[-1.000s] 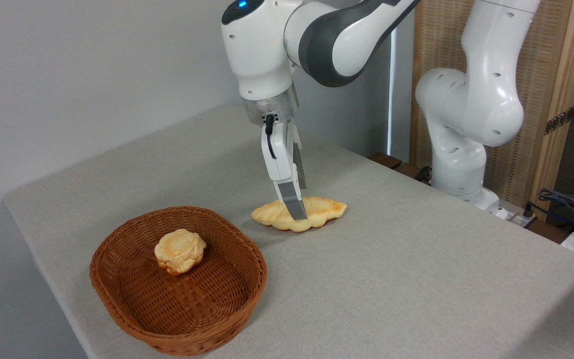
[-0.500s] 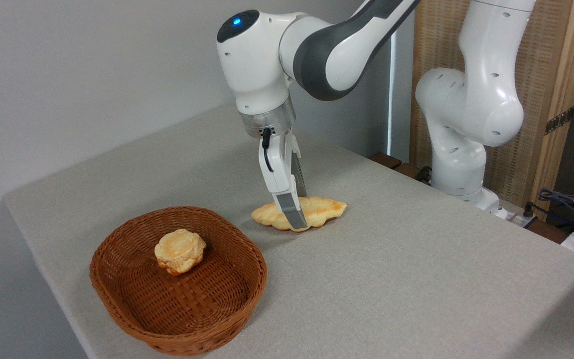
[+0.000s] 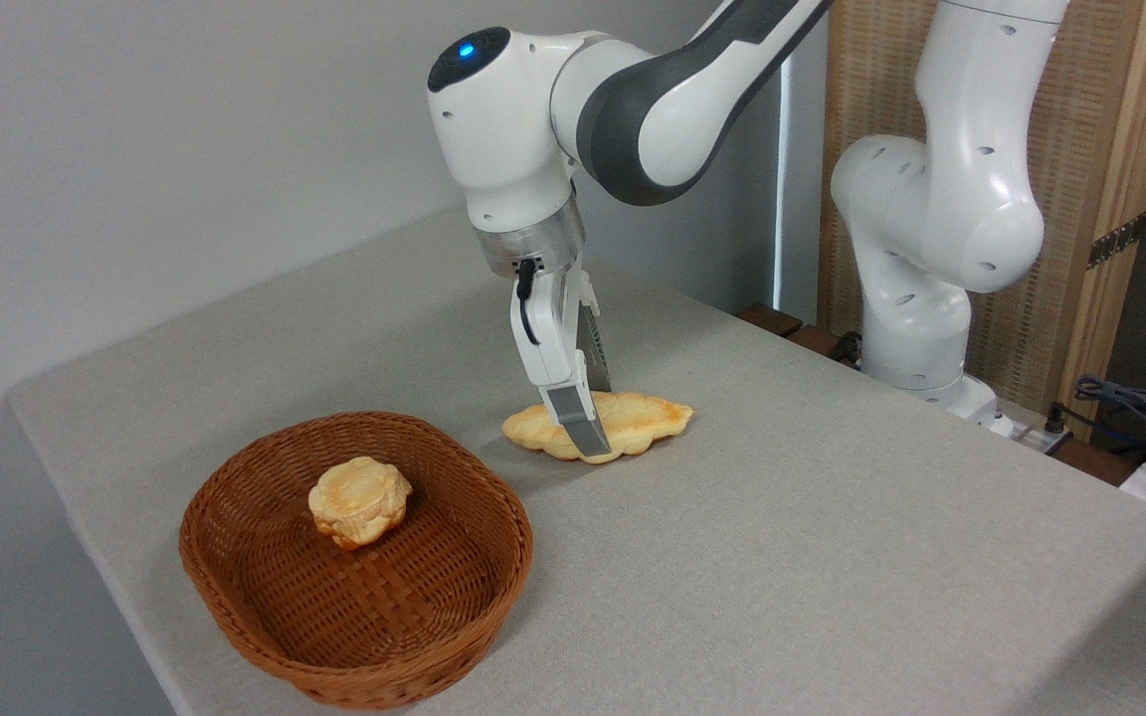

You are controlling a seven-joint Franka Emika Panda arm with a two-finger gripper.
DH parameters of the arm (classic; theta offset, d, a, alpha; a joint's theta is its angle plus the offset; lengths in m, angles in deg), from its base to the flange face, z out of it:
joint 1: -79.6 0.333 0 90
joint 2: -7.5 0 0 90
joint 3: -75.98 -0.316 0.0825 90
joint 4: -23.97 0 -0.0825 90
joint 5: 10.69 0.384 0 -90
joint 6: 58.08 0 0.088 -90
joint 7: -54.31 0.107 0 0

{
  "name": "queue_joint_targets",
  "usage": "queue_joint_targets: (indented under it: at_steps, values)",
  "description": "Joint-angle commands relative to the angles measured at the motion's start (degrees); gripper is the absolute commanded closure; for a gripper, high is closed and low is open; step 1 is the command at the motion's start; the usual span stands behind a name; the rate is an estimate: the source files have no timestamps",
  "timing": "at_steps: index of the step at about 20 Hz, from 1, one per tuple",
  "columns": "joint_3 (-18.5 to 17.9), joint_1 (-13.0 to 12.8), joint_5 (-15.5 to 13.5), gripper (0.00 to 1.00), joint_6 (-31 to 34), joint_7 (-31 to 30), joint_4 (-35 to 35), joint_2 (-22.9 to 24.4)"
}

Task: Put bread into the basket
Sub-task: 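Close the gripper on the middle of the elongated roll, then lift the roll and carry it over the wicker basket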

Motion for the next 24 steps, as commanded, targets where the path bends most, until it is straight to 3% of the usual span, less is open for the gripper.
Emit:
queue_joint_targets:
  at_steps: [1,11,16,19,21,24]
  values:
    - [-0.90,-0.72,0.87,0.71,-1.01,0.78,0.60,0.36]
    - [-1.08,-0.19,0.08,0.69,-0.75,0.51,-0.71,1.06]
    - [-1.08,-0.19,-0.19,0.68,3.89,0.07,-4.92,2.90]
    - [-2.13,-0.10,-3.08,0.67,4.00,-0.19,-8.44,2.90]
    - [-3.45,-0.19,-3.53,0.67,2.60,-0.19,-10.81,2.47]
    - [-5.02,-0.01,-6.07,0.67,-2.31,-0.45,-11.88,0.80]
